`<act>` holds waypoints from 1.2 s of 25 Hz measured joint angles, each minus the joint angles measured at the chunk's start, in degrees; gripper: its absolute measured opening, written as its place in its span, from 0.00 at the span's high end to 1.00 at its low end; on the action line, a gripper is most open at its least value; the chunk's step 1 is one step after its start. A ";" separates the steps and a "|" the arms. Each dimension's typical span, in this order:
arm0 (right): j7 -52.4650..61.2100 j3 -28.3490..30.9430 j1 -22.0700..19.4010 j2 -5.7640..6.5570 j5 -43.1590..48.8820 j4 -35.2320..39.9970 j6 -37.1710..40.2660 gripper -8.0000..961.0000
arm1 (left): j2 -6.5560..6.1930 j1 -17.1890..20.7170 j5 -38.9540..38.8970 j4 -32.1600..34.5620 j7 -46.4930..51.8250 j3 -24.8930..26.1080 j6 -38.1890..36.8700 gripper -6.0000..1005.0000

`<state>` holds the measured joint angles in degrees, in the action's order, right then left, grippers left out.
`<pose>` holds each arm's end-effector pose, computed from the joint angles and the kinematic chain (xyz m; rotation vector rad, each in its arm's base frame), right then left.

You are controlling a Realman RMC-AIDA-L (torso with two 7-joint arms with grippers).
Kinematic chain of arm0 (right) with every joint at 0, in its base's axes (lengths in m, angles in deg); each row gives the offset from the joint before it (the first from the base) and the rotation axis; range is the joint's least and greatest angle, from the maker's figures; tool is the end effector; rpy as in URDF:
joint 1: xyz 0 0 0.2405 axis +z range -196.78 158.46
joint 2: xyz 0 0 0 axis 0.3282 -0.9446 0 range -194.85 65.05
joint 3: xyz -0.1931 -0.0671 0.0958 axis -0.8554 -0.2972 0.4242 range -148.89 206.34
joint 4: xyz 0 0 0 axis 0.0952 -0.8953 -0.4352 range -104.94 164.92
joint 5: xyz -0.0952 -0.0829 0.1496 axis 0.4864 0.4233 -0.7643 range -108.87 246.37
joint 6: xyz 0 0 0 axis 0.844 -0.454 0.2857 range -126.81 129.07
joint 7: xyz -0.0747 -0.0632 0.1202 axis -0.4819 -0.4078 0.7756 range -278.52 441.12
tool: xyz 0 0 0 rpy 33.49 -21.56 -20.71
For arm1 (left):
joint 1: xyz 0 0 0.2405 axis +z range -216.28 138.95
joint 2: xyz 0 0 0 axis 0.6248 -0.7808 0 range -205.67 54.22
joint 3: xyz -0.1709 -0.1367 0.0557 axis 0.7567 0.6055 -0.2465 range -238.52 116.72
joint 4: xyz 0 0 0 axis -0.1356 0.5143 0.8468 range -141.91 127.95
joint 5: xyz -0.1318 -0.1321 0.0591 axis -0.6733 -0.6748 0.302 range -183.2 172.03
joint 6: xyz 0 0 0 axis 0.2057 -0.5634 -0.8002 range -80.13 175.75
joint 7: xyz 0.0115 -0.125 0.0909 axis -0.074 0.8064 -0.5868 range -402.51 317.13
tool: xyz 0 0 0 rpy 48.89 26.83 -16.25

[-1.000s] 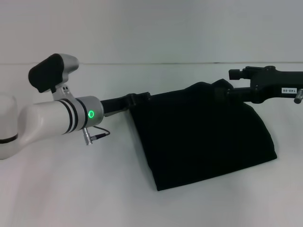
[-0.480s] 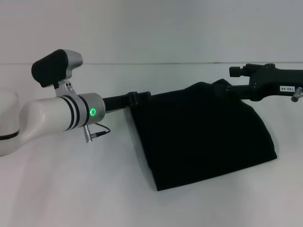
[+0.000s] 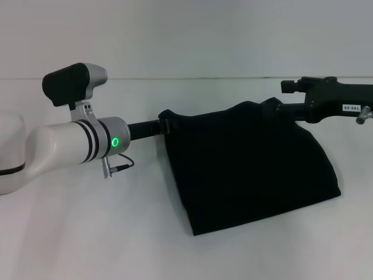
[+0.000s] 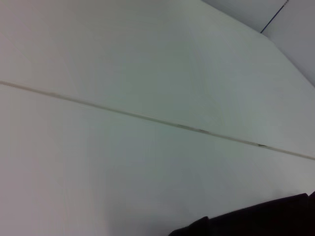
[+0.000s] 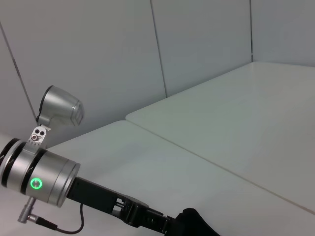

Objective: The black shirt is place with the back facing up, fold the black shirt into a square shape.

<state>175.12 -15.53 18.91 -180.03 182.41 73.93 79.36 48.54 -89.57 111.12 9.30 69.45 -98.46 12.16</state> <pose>0.1922 0.3779 0.0432 -2.5963 0.6302 0.5567 -0.2075 0.4065 -0.0740 -2.0437 -1.4449 -0.5168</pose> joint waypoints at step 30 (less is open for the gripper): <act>-1.26 -0.11 0.40 -1.45 -0.04 -0.79 -0.33 0.06 | -0.98 -6.30 0.17 0.50 0.14 0.00 -2.10 0.93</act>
<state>173.86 -15.64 19.30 -181.48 182.37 73.14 79.04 47.57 -95.87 111.29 9.80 69.59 -98.46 10.06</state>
